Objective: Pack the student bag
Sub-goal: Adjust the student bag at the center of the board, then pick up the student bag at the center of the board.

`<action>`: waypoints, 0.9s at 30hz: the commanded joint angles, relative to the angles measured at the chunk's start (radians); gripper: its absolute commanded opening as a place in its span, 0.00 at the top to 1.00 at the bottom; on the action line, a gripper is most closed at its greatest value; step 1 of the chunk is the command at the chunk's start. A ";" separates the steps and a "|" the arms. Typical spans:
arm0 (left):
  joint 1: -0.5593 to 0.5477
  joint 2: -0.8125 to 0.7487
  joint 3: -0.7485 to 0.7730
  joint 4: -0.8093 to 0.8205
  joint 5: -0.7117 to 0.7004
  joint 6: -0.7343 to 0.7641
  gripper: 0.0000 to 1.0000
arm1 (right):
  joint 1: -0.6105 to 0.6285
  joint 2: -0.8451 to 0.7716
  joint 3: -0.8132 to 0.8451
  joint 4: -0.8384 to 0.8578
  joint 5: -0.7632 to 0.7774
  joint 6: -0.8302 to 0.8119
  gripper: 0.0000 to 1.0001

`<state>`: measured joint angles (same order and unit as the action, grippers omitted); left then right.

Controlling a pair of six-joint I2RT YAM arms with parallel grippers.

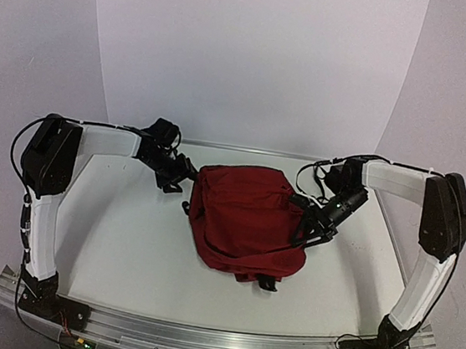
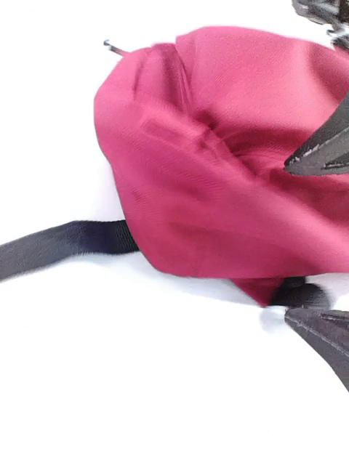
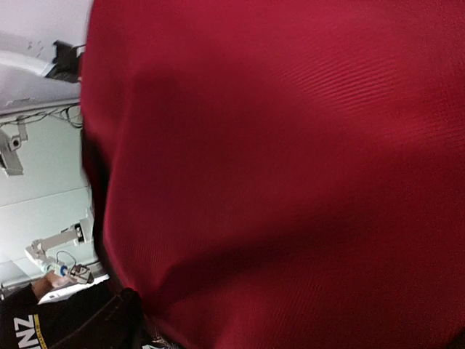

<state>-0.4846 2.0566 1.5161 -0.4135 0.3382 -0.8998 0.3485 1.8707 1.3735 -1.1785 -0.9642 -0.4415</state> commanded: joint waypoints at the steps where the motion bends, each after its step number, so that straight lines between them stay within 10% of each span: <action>1: -0.026 -0.115 -0.059 -0.027 0.030 0.049 0.32 | -0.059 -0.048 0.087 -0.026 -0.032 0.024 0.18; 7: -0.099 -0.256 -0.291 0.073 0.049 -0.046 0.24 | -0.175 0.055 0.153 0.078 0.022 0.153 0.20; 27: -0.098 -0.248 -0.348 0.098 -0.054 -0.125 0.27 | -0.175 0.247 0.109 0.476 0.160 0.367 0.27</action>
<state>-0.6158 1.8592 1.2060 -0.3508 0.3277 -0.9975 0.1741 2.0734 1.4693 -0.7573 -0.7976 -0.0870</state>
